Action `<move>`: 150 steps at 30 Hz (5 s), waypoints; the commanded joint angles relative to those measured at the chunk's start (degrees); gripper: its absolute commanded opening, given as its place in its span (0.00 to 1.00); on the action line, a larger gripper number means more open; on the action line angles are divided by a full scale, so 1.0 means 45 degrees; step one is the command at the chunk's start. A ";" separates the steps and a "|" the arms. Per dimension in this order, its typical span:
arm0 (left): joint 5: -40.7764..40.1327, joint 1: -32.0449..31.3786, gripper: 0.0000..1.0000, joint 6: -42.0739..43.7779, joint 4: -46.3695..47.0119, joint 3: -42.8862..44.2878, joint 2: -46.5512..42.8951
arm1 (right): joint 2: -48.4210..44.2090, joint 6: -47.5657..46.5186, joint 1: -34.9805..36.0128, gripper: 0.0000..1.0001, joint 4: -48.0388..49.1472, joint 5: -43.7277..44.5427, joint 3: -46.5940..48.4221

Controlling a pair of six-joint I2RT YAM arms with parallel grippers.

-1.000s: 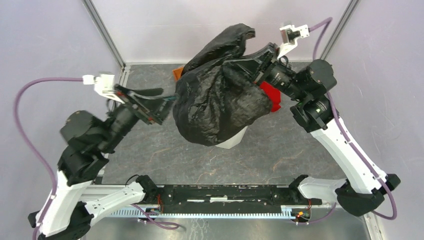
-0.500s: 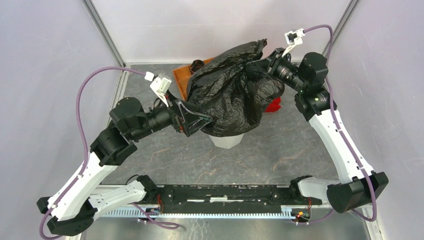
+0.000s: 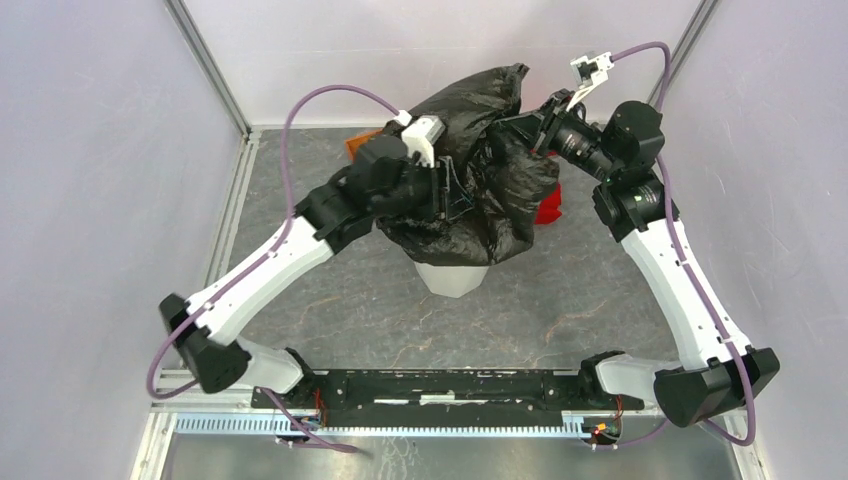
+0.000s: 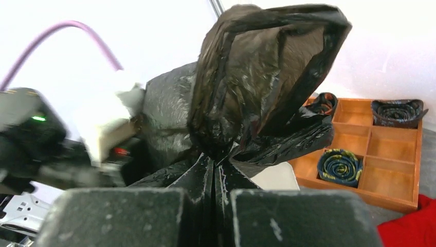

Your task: Put the trash bags into the trash bin

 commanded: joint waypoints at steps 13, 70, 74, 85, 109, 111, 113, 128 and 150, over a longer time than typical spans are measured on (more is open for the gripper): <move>-0.3842 -0.0696 0.54 0.0696 -0.1096 0.1007 0.1729 | -0.0129 -0.3125 0.1785 0.00 -0.0832 0.0095 -0.0258; -0.3458 -0.0012 0.06 0.0832 -0.0391 -0.0418 0.1159 | 0.0086 -0.2023 0.2802 0.00 -0.0316 0.2233 -0.0187; -0.3095 -0.0012 0.33 0.0910 -0.0294 -0.0147 0.0756 | -0.0150 -0.1376 0.2789 0.00 0.0170 0.3229 -0.0729; -0.2023 -0.0002 0.93 0.0918 -0.0165 -0.0730 -0.2468 | -0.0385 -0.1628 0.2796 0.00 -0.0140 0.3847 -0.0634; -0.3191 -0.2278 0.54 0.2004 -0.0249 -0.0520 -0.0755 | -0.0302 -0.1663 0.2795 0.00 -0.0401 0.3409 -0.0233; -0.3835 -0.2275 0.47 0.1832 -0.0486 -0.0275 -0.0532 | -0.0335 -0.1674 0.2789 0.00 -0.0399 0.3425 -0.0308; -0.4230 -0.2278 0.35 0.1728 -0.0789 0.0041 -0.0189 | -0.0353 -0.1676 0.2793 0.00 -0.0348 0.3418 -0.0381; -0.6487 -0.1457 0.02 0.0787 -0.2318 0.1330 0.2506 | -0.0185 -0.1102 0.2848 0.01 0.0434 0.2977 -0.0933; -0.7819 -0.1360 0.95 0.1402 -0.2773 -0.0186 -0.1936 | -0.0364 -0.1869 0.2970 0.00 -0.0679 0.2685 -0.1038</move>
